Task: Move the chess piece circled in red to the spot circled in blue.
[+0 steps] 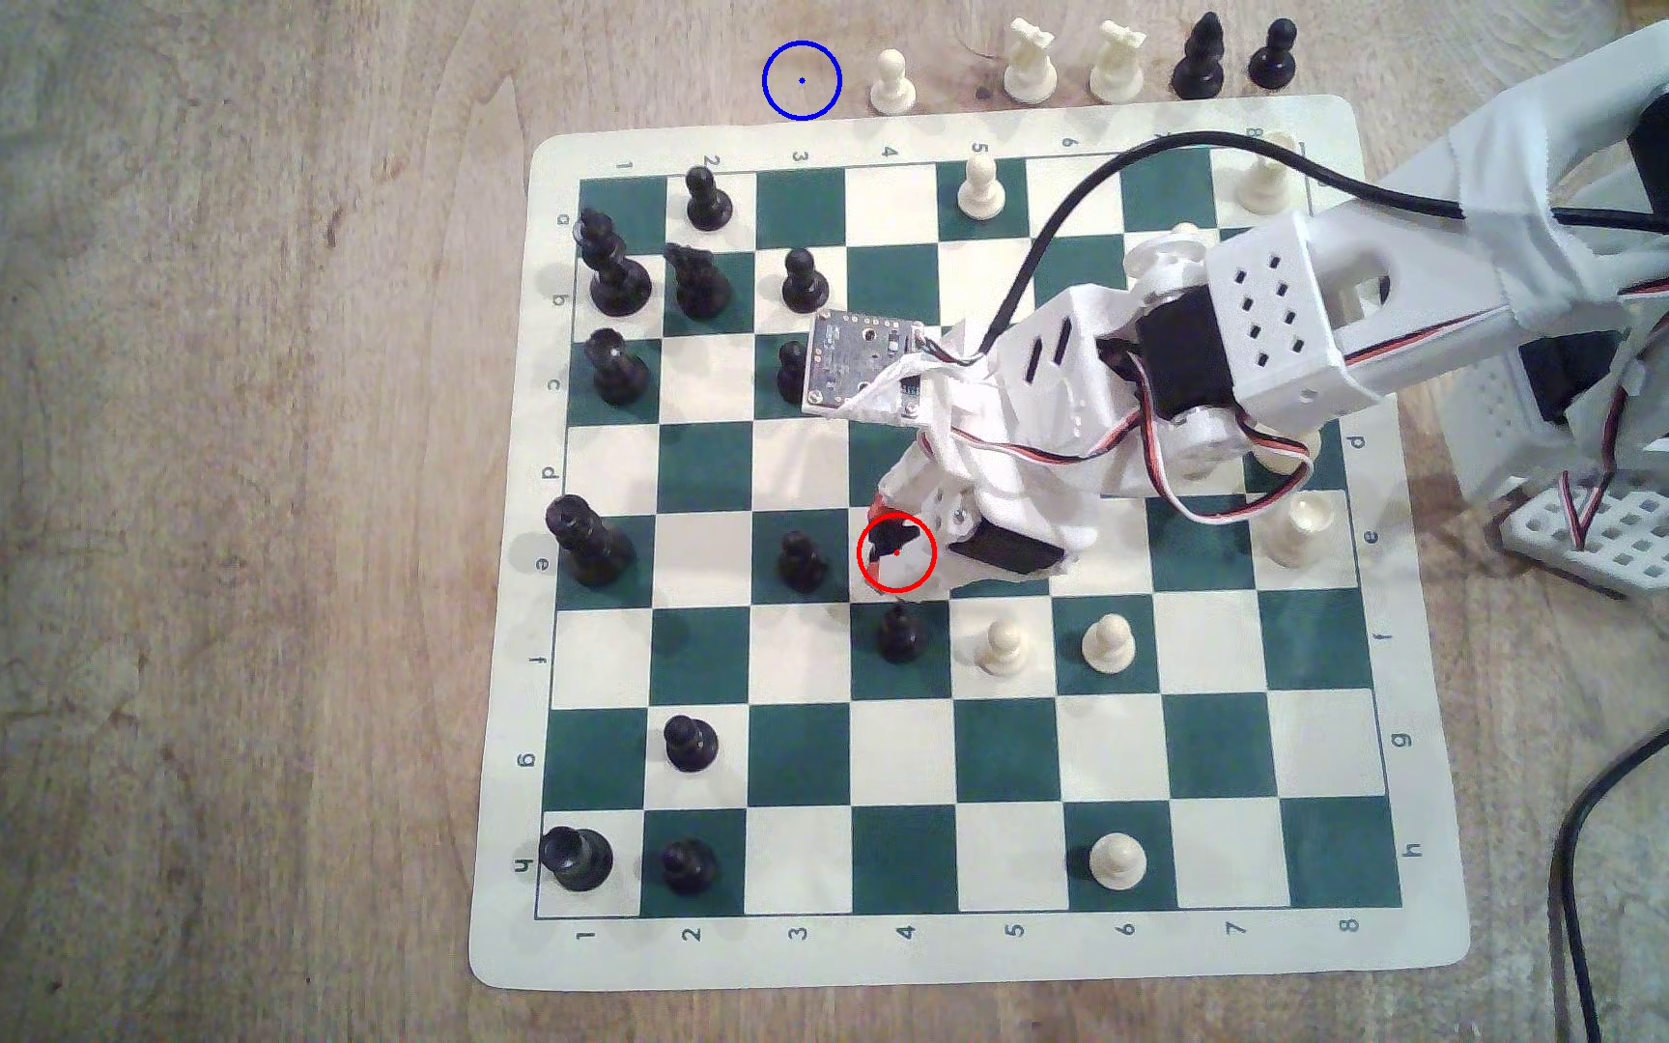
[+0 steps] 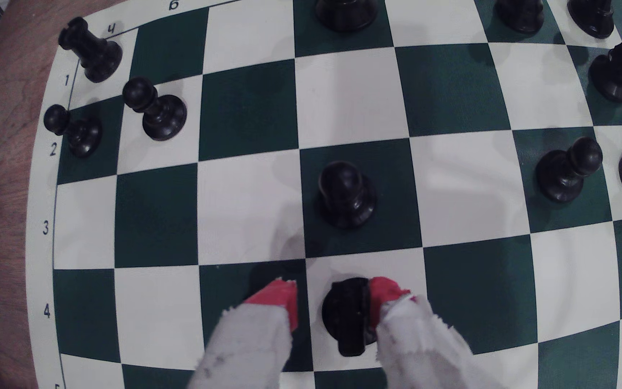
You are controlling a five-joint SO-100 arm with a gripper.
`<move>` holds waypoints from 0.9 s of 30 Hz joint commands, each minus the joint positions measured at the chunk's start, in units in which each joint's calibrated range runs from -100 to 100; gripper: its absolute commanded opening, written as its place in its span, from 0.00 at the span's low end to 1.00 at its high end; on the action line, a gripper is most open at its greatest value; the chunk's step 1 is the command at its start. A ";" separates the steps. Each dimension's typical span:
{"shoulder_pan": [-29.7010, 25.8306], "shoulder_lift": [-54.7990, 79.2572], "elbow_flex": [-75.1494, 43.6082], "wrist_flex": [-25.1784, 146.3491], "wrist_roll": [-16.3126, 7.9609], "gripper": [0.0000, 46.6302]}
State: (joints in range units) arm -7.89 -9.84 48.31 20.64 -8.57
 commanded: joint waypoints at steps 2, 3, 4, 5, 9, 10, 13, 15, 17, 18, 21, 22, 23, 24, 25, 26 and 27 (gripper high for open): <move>-0.44 0.08 -5.60 -1.15 0.29 0.19; -0.44 0.08 -5.60 -1.15 0.29 0.18; -0.44 0.08 -5.69 -1.23 0.29 0.17; -0.44 0.08 -5.79 -1.23 0.29 0.15; -0.60 0.00 -5.79 -0.82 0.29 0.11; -0.67 0.00 -5.60 -0.82 0.29 0.11; -0.83 0.00 -5.06 -0.82 0.24 0.12; -0.83 -0.09 -4.97 -0.65 0.24 0.12; -0.83 -0.09 -4.97 -0.65 0.24 0.12; -0.83 -0.09 -4.97 -0.65 0.24 0.12; -0.83 0.25 -4.97 -0.57 0.24 0.11; -0.67 0.59 -4.97 -0.57 0.29 0.07; -0.67 0.59 -4.88 -0.57 0.29 0.04; -0.67 0.59 -4.79 -0.57 0.29 0.01; -0.60 0.59 -4.70 -0.57 0.34 0.00; -0.60 0.59 -4.70 -0.57 0.34 0.00; -0.60 0.42 -4.70 -0.49 0.49 0.00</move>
State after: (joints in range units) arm -8.48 -8.50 47.22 20.48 -8.33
